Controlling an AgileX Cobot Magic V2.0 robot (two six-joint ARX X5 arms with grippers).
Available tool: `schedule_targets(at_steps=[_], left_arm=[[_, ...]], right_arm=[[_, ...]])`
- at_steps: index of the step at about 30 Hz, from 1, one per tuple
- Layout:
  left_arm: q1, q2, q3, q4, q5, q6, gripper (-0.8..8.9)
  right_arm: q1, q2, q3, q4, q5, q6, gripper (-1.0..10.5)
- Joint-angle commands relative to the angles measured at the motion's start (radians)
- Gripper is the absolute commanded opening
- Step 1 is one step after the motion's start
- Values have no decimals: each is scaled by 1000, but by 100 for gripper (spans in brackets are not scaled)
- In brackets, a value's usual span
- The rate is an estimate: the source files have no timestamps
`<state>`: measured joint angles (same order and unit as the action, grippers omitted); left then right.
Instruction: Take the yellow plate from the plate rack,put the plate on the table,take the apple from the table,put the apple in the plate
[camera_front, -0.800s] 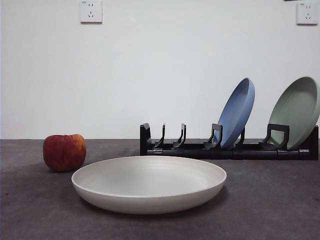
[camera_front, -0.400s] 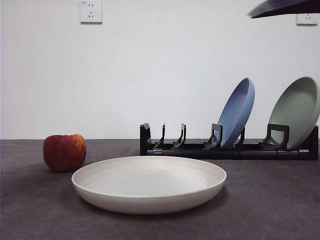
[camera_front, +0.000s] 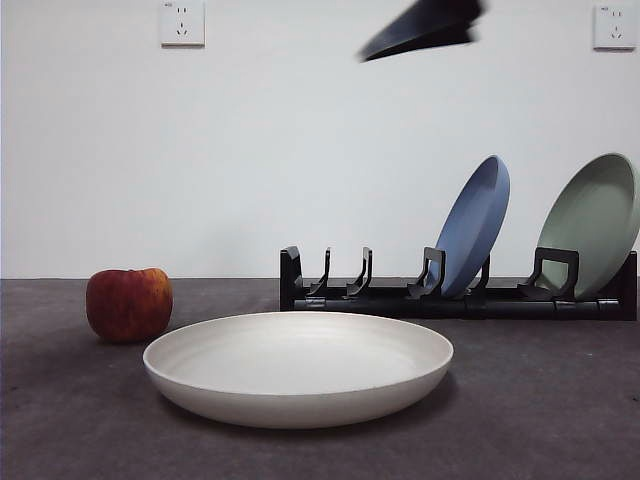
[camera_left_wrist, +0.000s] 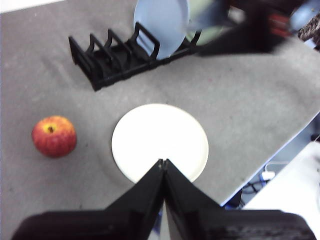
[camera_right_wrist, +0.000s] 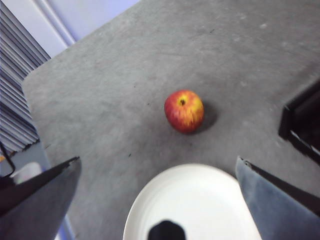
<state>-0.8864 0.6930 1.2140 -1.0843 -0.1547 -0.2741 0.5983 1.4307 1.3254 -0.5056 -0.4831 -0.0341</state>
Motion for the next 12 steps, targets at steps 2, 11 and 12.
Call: schedule_targets(at_steps=[2, 11, 12], left_arm=[[2, -20, 0, -36, -3, -21, -6], [2, -108, 0, -224, -160, -106, -6], [2, -115, -1, -235, -172, -115, -6]], right_arm=[[35, 206, 159, 2, 14, -4, 537], [115, 610, 550, -148, 100, -81, 593], [122, 648, 592, -166, 116, -83, 623]])
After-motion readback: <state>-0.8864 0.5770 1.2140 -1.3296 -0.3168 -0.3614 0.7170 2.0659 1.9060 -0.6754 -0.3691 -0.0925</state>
